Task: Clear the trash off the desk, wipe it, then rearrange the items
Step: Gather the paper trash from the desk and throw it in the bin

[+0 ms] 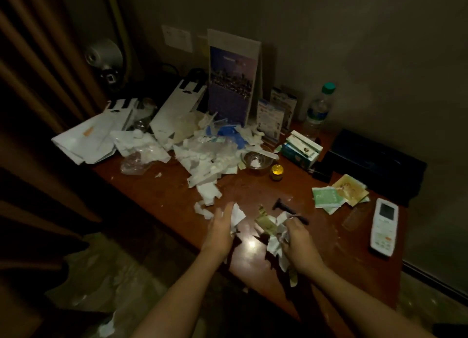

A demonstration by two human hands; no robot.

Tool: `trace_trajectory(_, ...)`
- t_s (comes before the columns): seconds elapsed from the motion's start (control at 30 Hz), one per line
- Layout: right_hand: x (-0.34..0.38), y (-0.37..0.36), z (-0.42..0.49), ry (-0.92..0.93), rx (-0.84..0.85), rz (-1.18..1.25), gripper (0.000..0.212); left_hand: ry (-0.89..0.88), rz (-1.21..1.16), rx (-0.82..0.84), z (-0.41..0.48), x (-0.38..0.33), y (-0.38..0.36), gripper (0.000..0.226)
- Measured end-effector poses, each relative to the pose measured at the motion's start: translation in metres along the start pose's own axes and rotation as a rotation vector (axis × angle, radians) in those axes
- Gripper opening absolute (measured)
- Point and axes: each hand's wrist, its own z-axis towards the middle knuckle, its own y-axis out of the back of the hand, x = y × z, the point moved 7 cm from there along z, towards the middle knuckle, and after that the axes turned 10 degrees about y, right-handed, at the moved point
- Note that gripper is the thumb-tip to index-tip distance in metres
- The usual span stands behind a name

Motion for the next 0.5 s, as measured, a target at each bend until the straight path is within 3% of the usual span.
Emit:
trace_trajectory(0.13, 0.039, -0.027, 0.012, 0.072, -0.003, -0.005, 0.027, 0.036, -0.123, -0.067, -0.001, 0.035, 0.036, 0.07)
trace_trajectory(0.37, 0.051, -0.05, 0.049, 0.075, 0.038, -0.06, 0.021, 0.014, 0.049, -0.048, 0.036, 0.06, 0.049, 0.086)
trace_trajectory(0.5, 0.047, -0.047, 0.082, 0.061, 0.046, -0.049, 0.028, -0.034, 0.146, -0.031, 0.07, 0.049, 0.047, 0.079)
